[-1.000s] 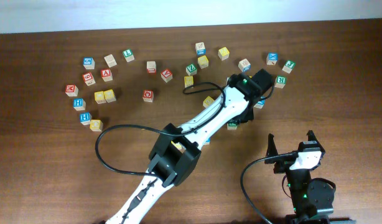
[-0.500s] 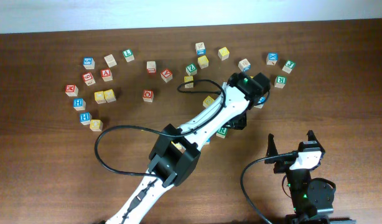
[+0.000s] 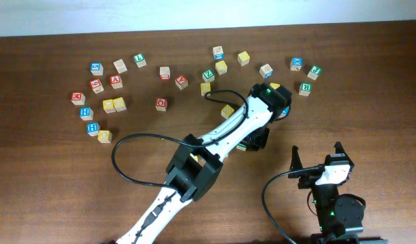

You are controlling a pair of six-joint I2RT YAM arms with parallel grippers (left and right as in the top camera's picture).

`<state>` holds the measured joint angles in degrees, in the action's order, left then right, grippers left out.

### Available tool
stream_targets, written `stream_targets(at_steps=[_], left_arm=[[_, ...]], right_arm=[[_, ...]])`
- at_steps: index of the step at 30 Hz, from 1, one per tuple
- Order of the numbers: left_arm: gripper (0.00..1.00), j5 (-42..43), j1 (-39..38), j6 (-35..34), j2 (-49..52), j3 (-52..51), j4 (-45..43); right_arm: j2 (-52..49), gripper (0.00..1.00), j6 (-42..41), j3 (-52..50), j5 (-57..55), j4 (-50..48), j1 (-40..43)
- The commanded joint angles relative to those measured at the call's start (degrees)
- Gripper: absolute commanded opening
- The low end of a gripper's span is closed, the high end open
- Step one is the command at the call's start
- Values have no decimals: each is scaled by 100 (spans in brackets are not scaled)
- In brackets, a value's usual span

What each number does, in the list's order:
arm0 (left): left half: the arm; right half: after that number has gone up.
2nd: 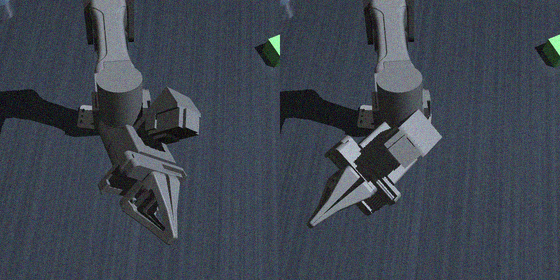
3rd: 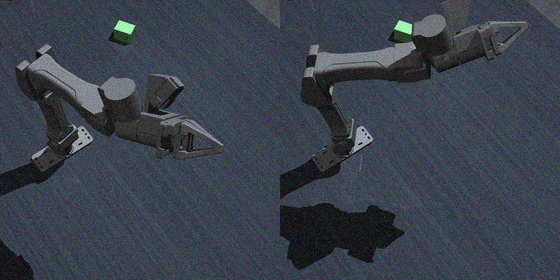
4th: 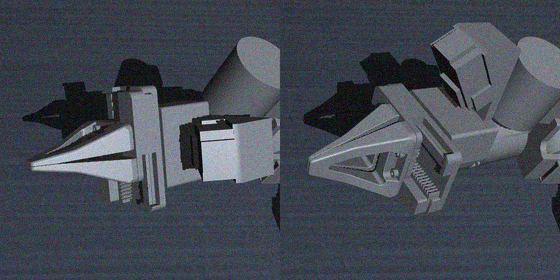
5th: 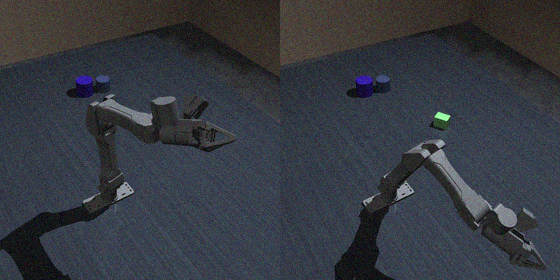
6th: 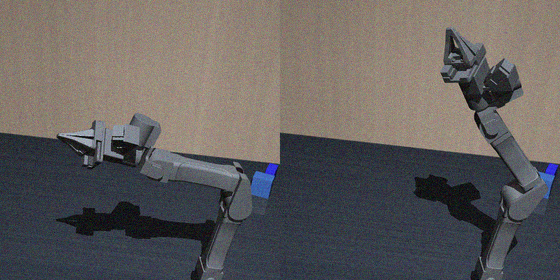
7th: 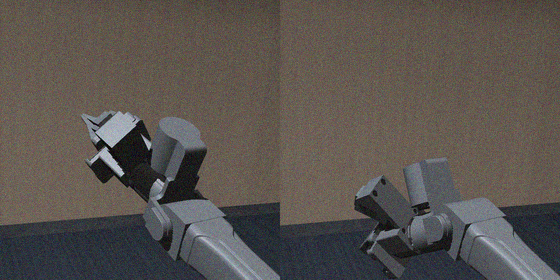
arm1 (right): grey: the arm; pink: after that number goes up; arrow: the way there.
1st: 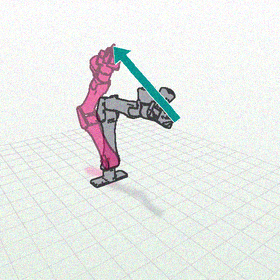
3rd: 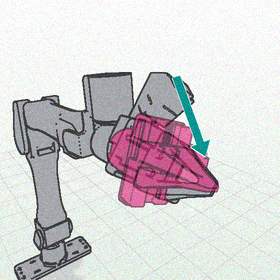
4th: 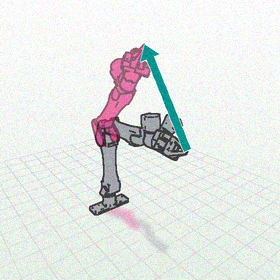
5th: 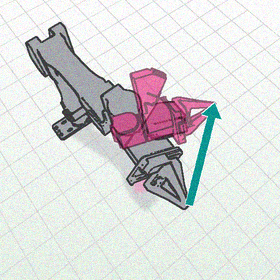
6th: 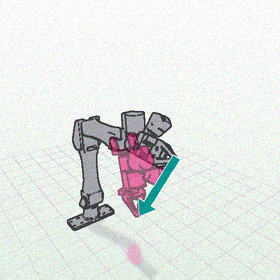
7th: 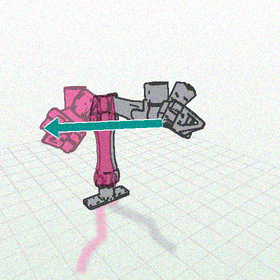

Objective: Spell out CVPR
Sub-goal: 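Place the R block right of the P block, open left gripper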

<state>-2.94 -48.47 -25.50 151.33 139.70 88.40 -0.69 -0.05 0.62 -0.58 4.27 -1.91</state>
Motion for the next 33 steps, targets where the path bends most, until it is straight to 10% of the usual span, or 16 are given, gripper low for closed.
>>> stream_targets(at_steps=[1,8,22,33], left_arm=[[34,66,-7,-229,72,-11,129],[29,254,-7,-393,72,-11,179],[27,767,-11,-3462,72,-11,507],[28,446,140,-3338,72,-11,667]], right_arm=[[37,98,-17,-31,-11,42,-26],[37,98,-17,-31,-11,42,-26],[37,98,-17,-31,-11,39,-26],[37,98,-17,-31,-11,42,-26]])
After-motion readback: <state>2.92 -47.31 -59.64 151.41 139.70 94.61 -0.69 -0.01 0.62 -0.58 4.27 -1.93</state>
